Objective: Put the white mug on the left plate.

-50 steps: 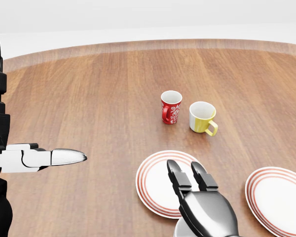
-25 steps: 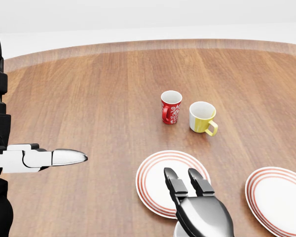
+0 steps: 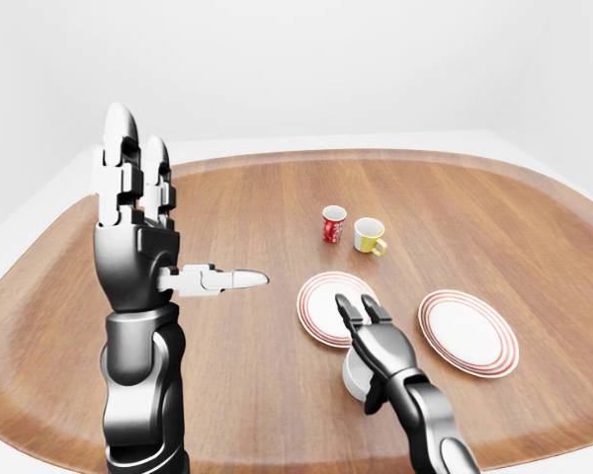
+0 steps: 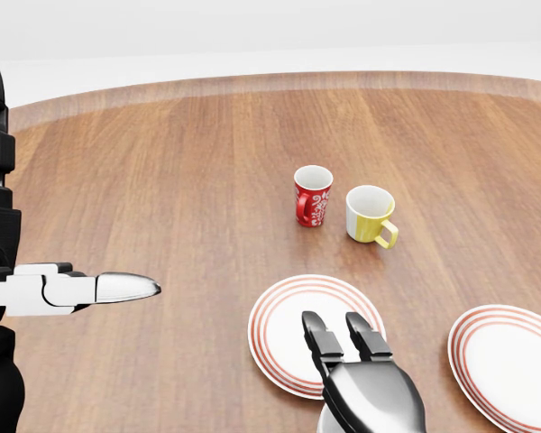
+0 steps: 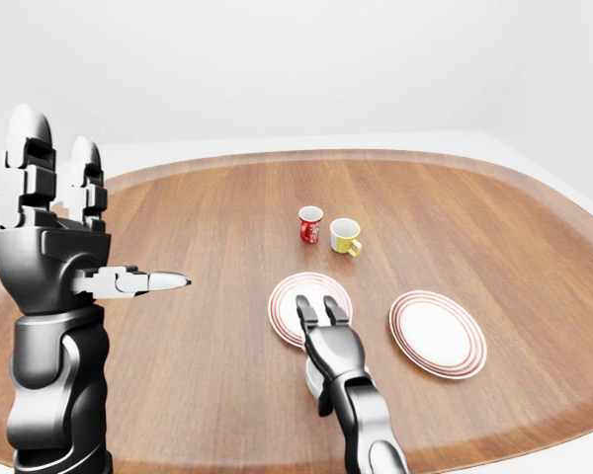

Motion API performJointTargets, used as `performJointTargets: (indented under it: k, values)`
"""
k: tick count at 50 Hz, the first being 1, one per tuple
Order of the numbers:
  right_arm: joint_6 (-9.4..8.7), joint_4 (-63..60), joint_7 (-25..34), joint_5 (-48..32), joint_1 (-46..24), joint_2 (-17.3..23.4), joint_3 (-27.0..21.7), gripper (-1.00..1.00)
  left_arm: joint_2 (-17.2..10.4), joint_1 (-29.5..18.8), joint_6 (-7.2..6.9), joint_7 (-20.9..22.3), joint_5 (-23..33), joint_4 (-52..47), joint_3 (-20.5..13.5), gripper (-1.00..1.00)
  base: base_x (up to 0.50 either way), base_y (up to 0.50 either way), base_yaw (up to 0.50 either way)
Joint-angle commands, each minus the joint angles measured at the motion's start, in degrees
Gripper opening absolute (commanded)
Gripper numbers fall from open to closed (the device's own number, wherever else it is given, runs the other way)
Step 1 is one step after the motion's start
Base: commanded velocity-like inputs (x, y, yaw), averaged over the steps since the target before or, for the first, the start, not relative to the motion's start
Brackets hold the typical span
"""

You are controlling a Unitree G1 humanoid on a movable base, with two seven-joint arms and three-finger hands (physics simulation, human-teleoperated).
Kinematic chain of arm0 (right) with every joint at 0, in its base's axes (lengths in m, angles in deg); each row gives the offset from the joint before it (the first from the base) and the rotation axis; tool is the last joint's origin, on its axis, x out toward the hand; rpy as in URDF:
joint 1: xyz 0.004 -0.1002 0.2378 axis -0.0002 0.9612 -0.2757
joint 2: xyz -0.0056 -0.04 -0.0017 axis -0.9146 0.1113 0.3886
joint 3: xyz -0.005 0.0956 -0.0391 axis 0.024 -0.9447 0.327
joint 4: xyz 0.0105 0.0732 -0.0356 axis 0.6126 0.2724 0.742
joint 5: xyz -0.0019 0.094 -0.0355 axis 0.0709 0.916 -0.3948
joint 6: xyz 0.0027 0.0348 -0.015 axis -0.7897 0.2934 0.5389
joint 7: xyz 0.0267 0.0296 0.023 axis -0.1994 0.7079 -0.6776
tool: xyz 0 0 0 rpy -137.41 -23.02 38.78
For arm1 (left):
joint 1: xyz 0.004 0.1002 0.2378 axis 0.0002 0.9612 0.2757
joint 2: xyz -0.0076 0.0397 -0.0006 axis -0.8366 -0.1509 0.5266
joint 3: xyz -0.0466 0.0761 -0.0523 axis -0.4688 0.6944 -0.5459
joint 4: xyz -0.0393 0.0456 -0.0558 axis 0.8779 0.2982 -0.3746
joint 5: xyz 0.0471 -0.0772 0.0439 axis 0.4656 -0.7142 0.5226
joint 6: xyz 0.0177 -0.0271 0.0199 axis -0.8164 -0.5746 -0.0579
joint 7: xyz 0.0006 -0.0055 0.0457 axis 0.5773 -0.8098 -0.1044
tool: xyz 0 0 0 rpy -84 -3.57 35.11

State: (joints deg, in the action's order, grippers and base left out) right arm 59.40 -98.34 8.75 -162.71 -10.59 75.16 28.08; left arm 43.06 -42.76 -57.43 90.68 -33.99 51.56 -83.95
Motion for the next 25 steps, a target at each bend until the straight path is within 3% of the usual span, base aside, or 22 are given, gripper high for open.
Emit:
performJointTargets:
  k: [1, 25]
  values:
    - [0.0, 1.61, -0.23, -0.28, -0.7, -0.09, -0.25, 1.0, 0.02, -0.02, 0.0, -0.01, 0.03, 0.03, 0.06, 1.0, 0.0, 0.0, 0.0]
    - [0.0, 3.18, 1.09, -0.95, -2.51, -0.57, -0.25, 1.0, 0.07, -0.04, 0.0, -0.05, 0.03, -0.09, 0.11, 1.0, 0.0, 0.0, 0.0]
